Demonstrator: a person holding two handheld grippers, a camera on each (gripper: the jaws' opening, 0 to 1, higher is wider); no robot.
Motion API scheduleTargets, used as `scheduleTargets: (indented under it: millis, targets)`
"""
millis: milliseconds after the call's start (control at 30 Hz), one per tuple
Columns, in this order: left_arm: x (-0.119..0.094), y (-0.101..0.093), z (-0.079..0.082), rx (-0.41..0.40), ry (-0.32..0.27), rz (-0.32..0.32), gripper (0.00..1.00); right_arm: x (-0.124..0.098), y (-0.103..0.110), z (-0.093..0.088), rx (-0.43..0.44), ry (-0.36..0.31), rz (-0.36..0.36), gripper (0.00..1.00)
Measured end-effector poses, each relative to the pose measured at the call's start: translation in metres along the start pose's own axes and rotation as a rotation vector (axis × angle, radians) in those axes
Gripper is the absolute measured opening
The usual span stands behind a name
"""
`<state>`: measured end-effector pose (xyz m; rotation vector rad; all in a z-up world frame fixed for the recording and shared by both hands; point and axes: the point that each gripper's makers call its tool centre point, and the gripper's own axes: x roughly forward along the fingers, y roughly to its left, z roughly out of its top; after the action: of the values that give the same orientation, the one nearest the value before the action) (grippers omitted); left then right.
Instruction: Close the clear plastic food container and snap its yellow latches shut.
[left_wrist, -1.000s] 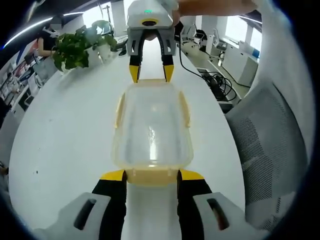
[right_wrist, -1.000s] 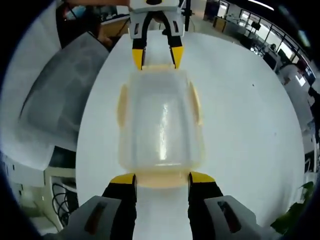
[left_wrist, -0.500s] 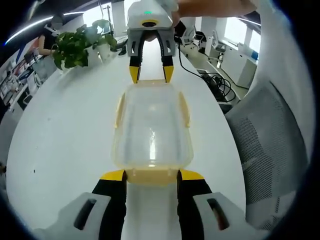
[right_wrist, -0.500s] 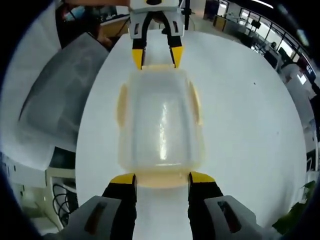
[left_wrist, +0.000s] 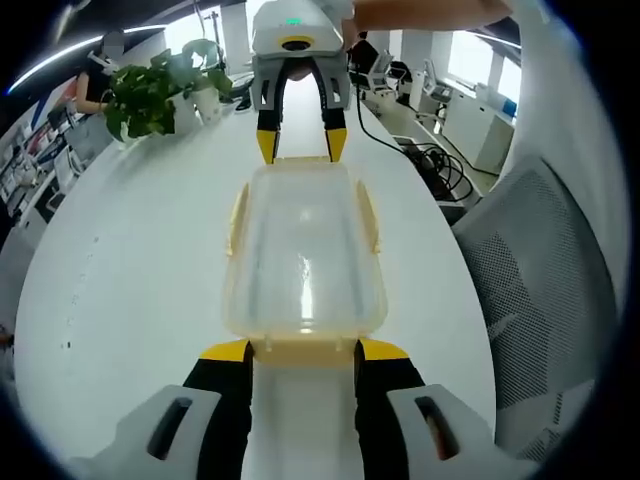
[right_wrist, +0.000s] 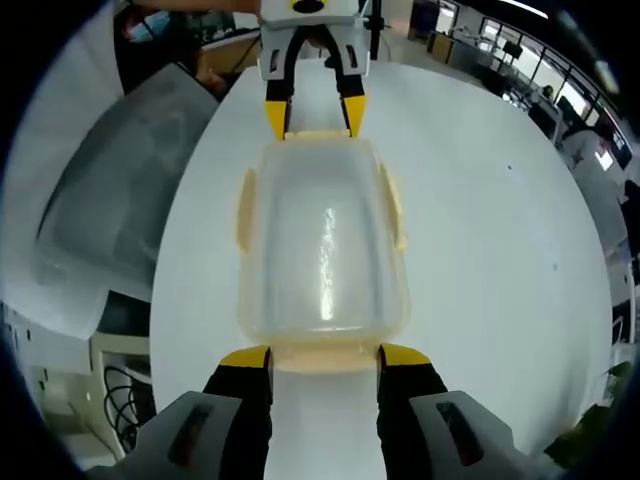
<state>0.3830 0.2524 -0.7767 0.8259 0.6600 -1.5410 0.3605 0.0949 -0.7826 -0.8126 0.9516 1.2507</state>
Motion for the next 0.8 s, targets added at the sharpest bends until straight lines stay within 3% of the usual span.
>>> scheduleTargets:
  millis: [167,267,400,533,600,667,733,800]
  targets:
    - [-0.001,0.002,-0.004,0.013,0.014,0.012,0.4,0.002,0.0,-0.009,-0.014,0.035,-0.004,0.43]
    - [-0.003,0.003,-0.007,-0.008,0.009,0.019,0.46,-0.001,0.0,-0.009,0.004,0.023,-0.008,0.46]
    - [-0.008,0.003,-0.011,-0.028,0.012,0.032,0.45,-0.007,0.0,-0.009,0.021,0.016,-0.023,0.45]
    - [-0.014,0.002,-0.009,-0.069,-0.001,0.049,0.45,-0.014,-0.001,-0.002,0.116,-0.037,-0.042,0.44]
    - [-0.017,0.001,-0.006,-0.118,-0.019,0.057,0.44,-0.018,-0.004,-0.002,0.181,-0.039,-0.066,0.42]
    - [-0.02,-0.001,-0.007,-0.22,-0.013,0.053,0.45,-0.02,-0.006,-0.004,0.249,-0.036,-0.09,0.4]
    - [-0.022,0.004,-0.005,-0.296,-0.026,0.086,0.45,-0.02,-0.004,-0.002,0.304,-0.046,-0.092,0.4]
    - [-0.024,0.005,-0.007,-0.316,-0.002,0.112,0.44,-0.02,-0.004,-0.002,0.363,-0.045,-0.106,0.39]
